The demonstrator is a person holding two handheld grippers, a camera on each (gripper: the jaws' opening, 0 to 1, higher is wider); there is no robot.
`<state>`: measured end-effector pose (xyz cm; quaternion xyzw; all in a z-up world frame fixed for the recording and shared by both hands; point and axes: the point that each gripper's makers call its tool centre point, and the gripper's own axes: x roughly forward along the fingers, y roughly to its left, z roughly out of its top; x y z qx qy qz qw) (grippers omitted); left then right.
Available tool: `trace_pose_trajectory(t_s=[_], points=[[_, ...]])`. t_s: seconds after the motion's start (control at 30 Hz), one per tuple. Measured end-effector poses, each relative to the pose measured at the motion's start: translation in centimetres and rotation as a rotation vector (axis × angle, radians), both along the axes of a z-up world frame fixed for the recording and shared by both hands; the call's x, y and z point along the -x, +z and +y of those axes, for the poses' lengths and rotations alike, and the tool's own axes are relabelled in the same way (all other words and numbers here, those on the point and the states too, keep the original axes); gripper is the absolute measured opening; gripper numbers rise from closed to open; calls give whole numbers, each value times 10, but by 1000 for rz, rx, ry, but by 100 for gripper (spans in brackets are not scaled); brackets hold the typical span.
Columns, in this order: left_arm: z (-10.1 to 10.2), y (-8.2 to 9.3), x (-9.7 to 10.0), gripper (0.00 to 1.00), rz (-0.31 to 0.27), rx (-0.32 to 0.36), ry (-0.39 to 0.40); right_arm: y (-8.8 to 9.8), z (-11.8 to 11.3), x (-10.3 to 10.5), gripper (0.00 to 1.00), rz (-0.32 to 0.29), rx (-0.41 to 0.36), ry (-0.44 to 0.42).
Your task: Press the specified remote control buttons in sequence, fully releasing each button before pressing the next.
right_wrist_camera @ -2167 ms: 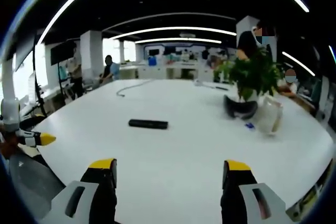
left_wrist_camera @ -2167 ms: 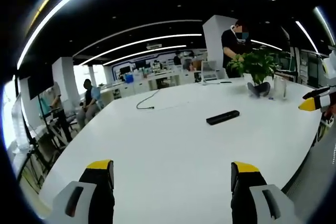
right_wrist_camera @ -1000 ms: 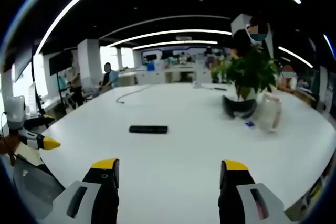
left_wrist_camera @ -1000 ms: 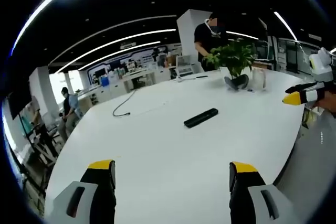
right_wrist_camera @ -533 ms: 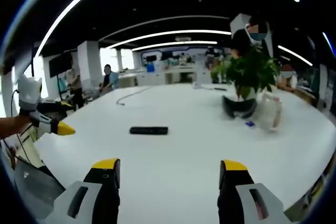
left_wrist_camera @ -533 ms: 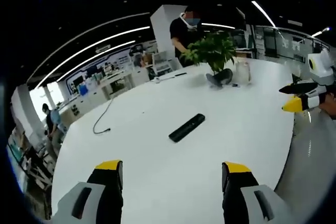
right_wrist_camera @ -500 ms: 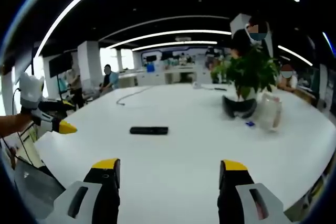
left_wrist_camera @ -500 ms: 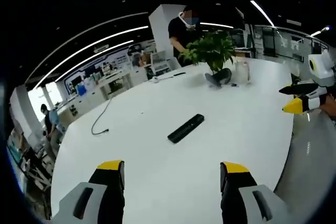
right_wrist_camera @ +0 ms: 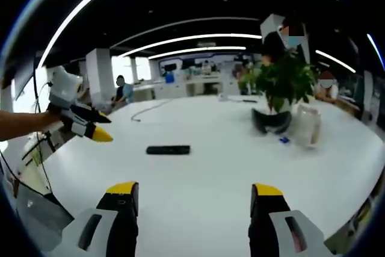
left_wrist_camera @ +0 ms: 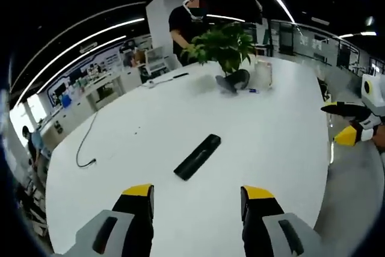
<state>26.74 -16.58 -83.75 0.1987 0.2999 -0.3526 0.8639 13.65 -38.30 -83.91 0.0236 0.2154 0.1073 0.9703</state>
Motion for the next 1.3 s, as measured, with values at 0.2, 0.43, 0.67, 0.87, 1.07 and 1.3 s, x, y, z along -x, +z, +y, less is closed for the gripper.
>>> trace_pose_trajectory(t_s=[0.2,0.43,0.67,0.87,1.07,1.3], points=[[-18,-10,-19,54,52,-23,-74,-2,-2,0,74,12,3,-12],[-30,-24,-37,48,84,-107,-163,-3,-6,0,74,15,-1,-29],[-33,-40,-49,44,177,-115,-189,-4,-8,0,74,23,-5,-40],[-33,-56,-61,40,242,-165,-244,-5,-9,-1,74,34,-5,-41],[-36,-72,-64,40,267,-260,-337,-6,-9,-1,73,38,-5,-38],[-41,-89,-72,41,273,-345,-423,-8,-8,0,73,50,-5,-35]])
